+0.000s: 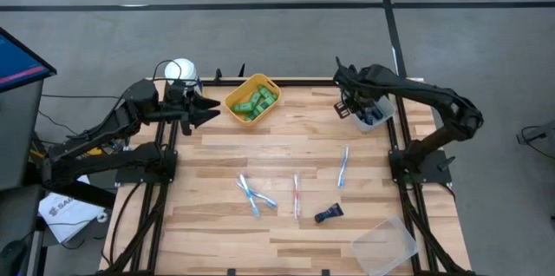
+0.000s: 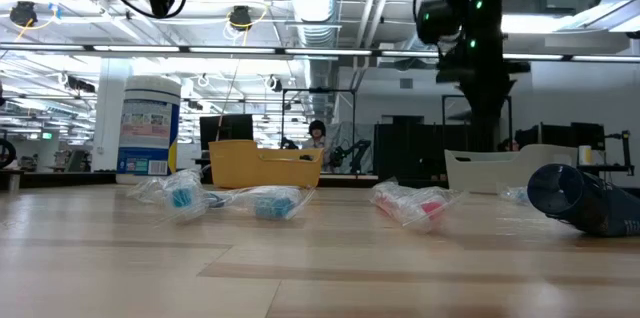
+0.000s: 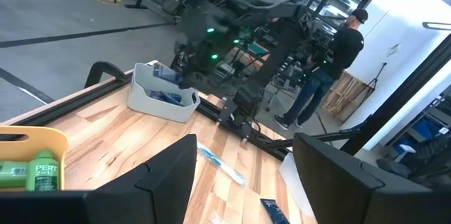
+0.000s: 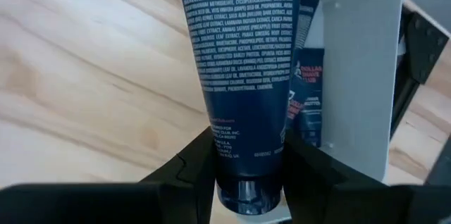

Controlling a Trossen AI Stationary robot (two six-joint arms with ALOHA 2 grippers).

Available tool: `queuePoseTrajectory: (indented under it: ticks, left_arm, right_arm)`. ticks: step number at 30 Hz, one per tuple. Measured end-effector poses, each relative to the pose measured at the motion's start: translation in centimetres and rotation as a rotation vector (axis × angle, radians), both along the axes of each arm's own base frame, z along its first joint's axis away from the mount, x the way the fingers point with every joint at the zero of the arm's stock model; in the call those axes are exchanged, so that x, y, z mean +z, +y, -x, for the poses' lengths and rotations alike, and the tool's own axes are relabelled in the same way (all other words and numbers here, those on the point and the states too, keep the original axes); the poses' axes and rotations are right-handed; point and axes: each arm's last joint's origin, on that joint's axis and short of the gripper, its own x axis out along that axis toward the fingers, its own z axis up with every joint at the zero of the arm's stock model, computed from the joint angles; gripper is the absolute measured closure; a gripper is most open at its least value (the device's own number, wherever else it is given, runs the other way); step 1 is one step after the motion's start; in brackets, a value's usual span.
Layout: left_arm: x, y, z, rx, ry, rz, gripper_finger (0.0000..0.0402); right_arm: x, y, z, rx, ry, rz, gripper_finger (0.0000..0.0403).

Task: Pick & Place Travel size toiletries
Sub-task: Put the blue shave cream into the gray bin

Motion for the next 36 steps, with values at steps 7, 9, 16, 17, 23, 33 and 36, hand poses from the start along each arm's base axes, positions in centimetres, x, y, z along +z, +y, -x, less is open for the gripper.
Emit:
queuePoseTrajectory:
  ticks: [7, 9, 16, 17, 23, 33, 36]
  left_arm:
    - [0.0, 0.0, 0.0, 0.0, 0.001, -0.001, 0.017]
    - [0.0, 0.0, 0.0, 0.0, 0.001, -0.002, 0.017]
    - [0.0, 0.0, 0.0, -0.001, 0.0, -0.002, 0.017]
    - [0.0, 0.0, 0.0, -0.001, 0.0, -0.002, 0.017]
    - [0.0, 0.0, 0.0, -0.002, 0.0, -0.002, 0.017]
    - [0.0, 0.0, 0.0, -0.003, 0.001, -0.005, 0.017]
    - [0.0, 0.0, 0.0, -0.003, 0.001, -0.005, 0.017]
  right_arm:
    - [-2.2, -1.5, -0.4, -0.016, 0.083, -0.059, 0.0274]
    - [-2.4, -1.6, -0.5, -0.015, 0.088, -0.063, 0.0262]
    - [-1.9, -1.7, -0.4, -0.02, 0.064, -0.045, 0.0197]
    - [-1.7, -1.6, -0.3, -0.019, 0.057, -0.052, 0.0189]
    - [1.7, 1.2, -1.3, 0.163, -0.079, -0.095, 0.0177]
    - [4.5, 14.1, -4.4, 0.711, -0.282, -0.167, 0.0199]
    - [3.7, 17.9, -5.3, 0.829, -0.273, -0.192, 0.0192]
